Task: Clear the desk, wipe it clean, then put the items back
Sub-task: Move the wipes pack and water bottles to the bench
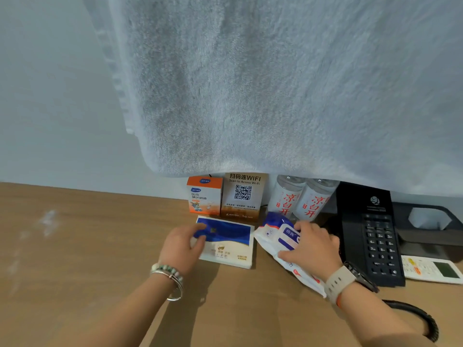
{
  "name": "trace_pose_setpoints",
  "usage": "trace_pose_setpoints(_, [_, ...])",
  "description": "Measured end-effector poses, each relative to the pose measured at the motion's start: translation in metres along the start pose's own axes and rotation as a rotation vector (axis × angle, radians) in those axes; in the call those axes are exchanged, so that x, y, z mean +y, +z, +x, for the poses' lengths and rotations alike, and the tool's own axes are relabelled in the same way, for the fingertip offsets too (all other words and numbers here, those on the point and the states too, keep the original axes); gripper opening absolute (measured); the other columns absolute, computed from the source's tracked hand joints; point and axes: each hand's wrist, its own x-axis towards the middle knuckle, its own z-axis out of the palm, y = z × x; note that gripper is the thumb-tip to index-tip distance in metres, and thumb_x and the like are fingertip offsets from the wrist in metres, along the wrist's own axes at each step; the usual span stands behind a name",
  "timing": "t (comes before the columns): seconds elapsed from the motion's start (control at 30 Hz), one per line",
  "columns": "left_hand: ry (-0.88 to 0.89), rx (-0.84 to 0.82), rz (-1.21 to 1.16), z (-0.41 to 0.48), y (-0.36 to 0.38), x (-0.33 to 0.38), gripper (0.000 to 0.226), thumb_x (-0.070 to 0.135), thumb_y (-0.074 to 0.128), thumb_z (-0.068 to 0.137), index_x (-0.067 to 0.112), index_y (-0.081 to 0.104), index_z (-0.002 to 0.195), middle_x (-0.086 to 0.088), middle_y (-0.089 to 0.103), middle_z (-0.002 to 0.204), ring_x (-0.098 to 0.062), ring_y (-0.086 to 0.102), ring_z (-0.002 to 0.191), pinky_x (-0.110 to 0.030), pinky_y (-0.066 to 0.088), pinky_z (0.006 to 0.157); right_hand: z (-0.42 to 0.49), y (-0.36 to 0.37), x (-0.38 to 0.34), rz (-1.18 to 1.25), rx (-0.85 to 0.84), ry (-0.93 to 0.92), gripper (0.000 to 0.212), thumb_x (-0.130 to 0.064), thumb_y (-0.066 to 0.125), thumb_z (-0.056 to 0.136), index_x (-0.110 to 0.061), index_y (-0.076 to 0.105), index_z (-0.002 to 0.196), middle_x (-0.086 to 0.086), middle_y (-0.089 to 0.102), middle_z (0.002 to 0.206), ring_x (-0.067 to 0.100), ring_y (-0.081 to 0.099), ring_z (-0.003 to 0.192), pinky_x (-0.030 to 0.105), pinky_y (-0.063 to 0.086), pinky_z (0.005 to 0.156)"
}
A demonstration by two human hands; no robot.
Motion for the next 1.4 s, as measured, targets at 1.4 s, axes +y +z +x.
trace_pose_setpoints(1.4, [-0.825, -0.277, -1.16, 0.015, -0.035, -0.052, 0.058, 0.016, 0.083, 0.06, 0.002, 0.06, 0.112, -0.017, 0.071, 0.1, -0.032, 0.067, 0.094, -0.047, 0.053, 0.087, -0.011, 0.035, -0.121, 1.53, -0.35, 0.454, 0.026, -0.024, 0.071, 0.081, -0.012, 0.059, 0.1, 0.011, 0.073, 0.09, 0.025, 0.069, 0.083, 0.037, 0.052, 0.064])
